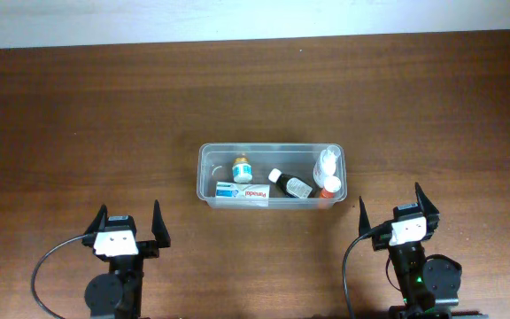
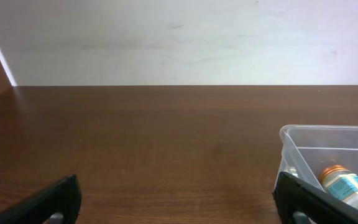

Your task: Pack container

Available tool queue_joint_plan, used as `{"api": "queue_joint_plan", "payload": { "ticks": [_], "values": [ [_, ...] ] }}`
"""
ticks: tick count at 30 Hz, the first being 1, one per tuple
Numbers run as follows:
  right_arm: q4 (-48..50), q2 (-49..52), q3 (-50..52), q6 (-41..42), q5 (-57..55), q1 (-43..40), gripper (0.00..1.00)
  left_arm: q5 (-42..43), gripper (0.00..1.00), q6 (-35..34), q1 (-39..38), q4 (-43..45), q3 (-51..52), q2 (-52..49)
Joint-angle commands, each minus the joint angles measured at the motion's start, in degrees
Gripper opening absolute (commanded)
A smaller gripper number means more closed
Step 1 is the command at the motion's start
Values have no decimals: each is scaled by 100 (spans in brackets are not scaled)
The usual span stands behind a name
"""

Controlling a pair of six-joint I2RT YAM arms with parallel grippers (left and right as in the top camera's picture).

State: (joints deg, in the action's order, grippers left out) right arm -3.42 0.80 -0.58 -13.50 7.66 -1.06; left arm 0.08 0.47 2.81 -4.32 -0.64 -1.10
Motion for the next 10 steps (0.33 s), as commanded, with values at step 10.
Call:
{"api": "queue_joint_plan", "payload": {
  "ticks": [10],
  "values": [
    [-26,-22,26,24,74,31,98,146,99,109,35,-37,7,76]
  ]
}}
